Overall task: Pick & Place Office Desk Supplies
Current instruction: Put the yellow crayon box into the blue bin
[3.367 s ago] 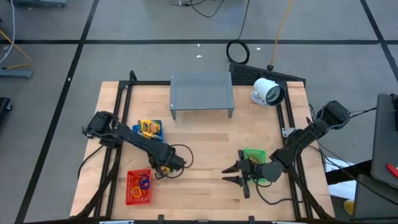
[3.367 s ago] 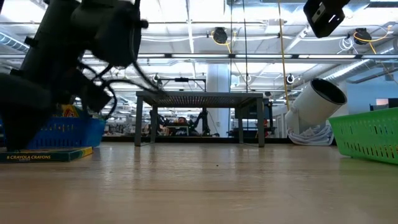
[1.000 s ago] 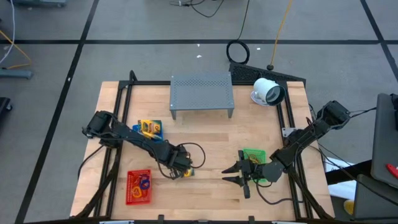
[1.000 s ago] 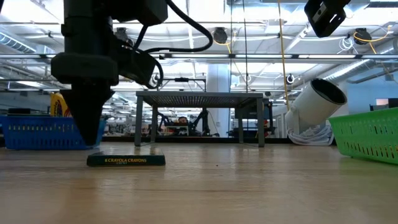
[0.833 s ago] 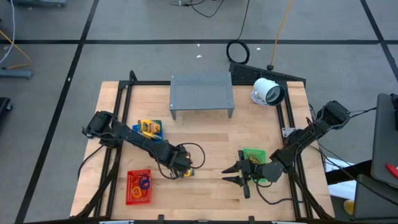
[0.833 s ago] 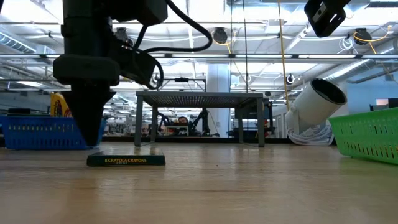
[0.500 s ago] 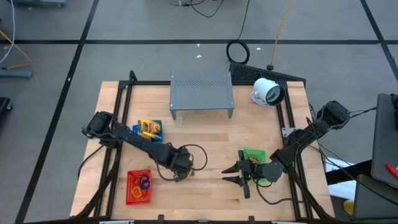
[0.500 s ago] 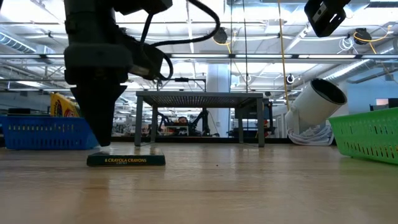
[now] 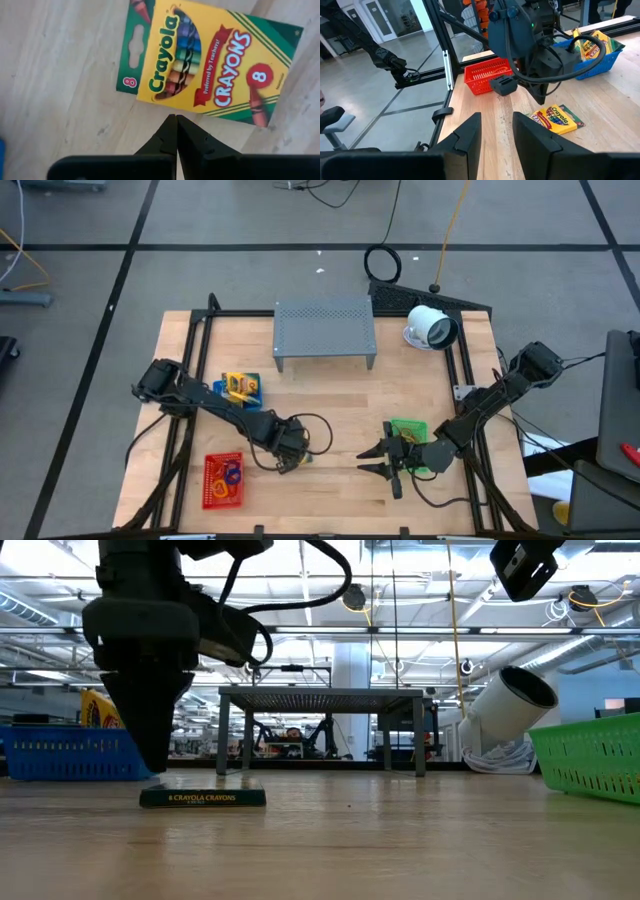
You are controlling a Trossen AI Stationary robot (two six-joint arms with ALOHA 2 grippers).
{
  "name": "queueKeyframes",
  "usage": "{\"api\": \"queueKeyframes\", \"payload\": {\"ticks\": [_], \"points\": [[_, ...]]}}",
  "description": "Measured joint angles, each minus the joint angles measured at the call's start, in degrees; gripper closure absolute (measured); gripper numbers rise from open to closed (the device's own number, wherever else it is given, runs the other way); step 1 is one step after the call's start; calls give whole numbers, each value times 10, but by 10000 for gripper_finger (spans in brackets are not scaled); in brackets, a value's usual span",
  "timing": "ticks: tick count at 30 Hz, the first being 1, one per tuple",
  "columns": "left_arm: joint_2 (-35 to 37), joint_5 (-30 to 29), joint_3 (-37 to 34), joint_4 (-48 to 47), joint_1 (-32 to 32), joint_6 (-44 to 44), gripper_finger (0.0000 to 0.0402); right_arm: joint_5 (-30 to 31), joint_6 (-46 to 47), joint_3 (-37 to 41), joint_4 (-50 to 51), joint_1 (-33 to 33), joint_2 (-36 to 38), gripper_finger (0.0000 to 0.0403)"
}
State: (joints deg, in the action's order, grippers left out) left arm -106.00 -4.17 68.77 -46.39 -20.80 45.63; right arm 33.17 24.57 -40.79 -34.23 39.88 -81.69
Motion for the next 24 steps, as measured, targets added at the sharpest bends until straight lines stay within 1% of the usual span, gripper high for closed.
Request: {"api": "queueKeyframes", "payload": {"ticks": [8, 13, 17, 24], "points": [[9, 10, 0, 13, -1, -20, 357, 0, 3, 0, -1, 0, 0, 303], [9, -22, 0, 36, -1, -41, 324, 0, 3, 0, 0, 0, 0, 303], [9, -39, 0, 47, -2, -54, 282, 0, 3, 0, 2, 0, 0, 303], [9, -70, 0, 46, -11, -46, 191, 0, -3, 0, 5, 0, 0, 303]]}}
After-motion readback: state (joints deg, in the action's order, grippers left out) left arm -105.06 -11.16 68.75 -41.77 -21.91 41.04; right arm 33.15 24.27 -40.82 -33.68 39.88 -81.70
